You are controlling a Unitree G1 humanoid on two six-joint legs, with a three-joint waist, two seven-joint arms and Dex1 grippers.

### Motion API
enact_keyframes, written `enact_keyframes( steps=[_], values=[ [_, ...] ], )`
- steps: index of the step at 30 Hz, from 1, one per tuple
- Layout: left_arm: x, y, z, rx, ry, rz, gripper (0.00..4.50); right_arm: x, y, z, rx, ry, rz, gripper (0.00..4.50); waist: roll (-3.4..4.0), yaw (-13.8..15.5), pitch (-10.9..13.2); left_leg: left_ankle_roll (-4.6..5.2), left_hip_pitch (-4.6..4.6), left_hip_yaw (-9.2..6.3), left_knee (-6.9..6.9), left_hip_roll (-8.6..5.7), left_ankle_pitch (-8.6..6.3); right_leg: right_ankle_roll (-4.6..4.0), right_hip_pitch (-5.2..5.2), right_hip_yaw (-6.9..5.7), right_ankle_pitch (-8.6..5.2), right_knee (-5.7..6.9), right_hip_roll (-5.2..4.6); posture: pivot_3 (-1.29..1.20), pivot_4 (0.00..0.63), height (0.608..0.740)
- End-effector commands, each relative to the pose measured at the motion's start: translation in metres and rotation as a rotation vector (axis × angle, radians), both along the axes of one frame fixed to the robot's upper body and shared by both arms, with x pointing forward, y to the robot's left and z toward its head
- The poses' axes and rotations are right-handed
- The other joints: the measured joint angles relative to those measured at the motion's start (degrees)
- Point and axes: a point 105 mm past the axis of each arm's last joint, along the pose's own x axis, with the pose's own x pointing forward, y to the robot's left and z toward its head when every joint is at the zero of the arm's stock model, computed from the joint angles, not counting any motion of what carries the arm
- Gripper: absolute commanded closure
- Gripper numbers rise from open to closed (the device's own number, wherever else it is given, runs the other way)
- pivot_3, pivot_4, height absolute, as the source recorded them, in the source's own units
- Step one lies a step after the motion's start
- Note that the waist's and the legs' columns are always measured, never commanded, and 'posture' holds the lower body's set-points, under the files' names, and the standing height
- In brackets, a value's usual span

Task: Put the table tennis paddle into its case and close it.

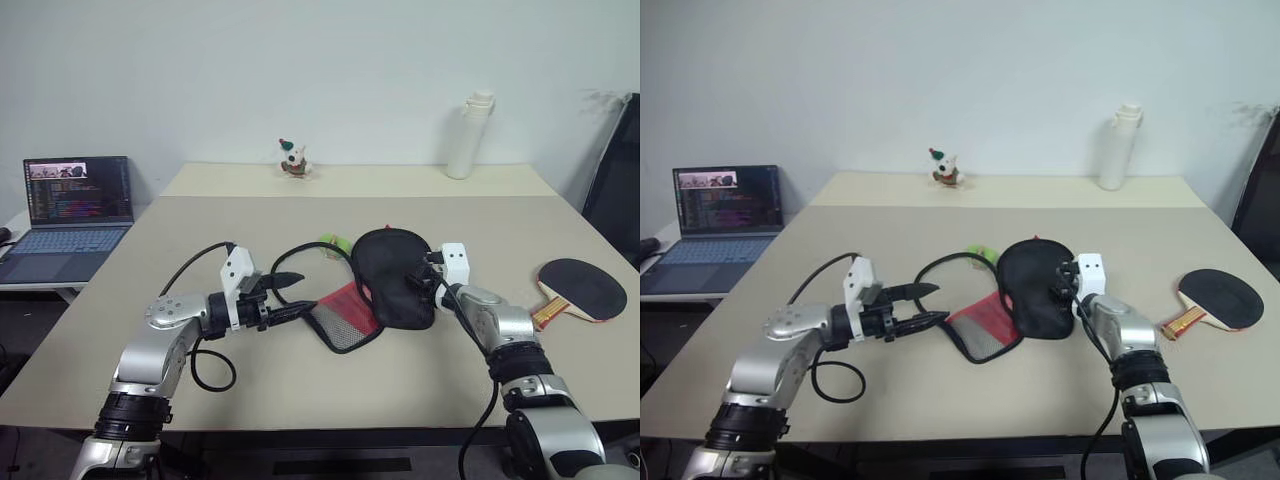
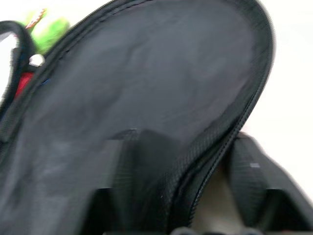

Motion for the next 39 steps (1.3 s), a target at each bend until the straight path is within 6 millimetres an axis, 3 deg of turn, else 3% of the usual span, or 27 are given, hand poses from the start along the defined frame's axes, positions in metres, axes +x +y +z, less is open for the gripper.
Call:
enact_keyframes(
  steps=[1,4,5,11,30,39],
  values=[
    [-0.001,-0.004,0.017,-0.001,-0.063,-0.015,1.22,0.000,0.005,0.026,0.003,-0.097,0.034,3.45,0.00,0.01,0.00,0.00,0.00,0.00,0.00,0.00,0.00,0.00,0.00,0.01,0.00,0.00,0.00,0.00,0.150,0.740],
    [-0.001,-0.005,0.018,-0.005,-0.068,-0.013,1.22,-0.002,0.009,0.035,0.018,-0.134,0.059,4.46,0.00,0.02,0.00,0.00,0.00,-0.01,0.00,0.00,0.00,0.00,-0.01,0.02,0.00,0.00,0.00,0.00,0.150,0.740],
    [-0.001,-0.005,0.019,-0.005,-0.069,-0.013,1.22,-0.003,0.011,0.039,0.029,-0.146,0.067,4.49,0.00,0.01,0.00,0.00,0.00,-0.02,0.00,0.00,0.00,0.00,-0.01,0.01,0.00,0.00,0.00,0.00,0.150,0.740],
    [-0.001,-0.010,0.020,-0.008,-0.074,-0.023,1.22,-0.002,0.006,0.057,0.138,-0.196,0.037,4.49,0.00,0.04,0.00,0.00,0.00,-0.01,0.00,0.01,0.00,0.00,-0.02,0.02,0.00,0.00,0.00,0.00,0.150,0.740],
    [0.000,-0.013,0.027,-0.032,-0.076,-0.047,1.22,0.010,-0.061,0.035,0.379,-0.104,-0.285,4.49,0.00,0.05,0.00,0.00,0.00,0.10,-0.02,-0.01,0.00,0.00,-0.03,0.26,0.00,-0.01,0.00,0.00,0.150,0.740],
    [0.003,-0.010,0.029,-0.035,-0.084,-0.041,1.22,0.008,-0.075,0.028,0.285,-0.082,-0.358,4.49,0.00,-0.27,0.00,0.00,0.00,0.31,-0.05,-0.02,0.00,0.02,-0.16,0.61,0.01,0.02,0.02,0.00,0.150,0.740]
  ],
)
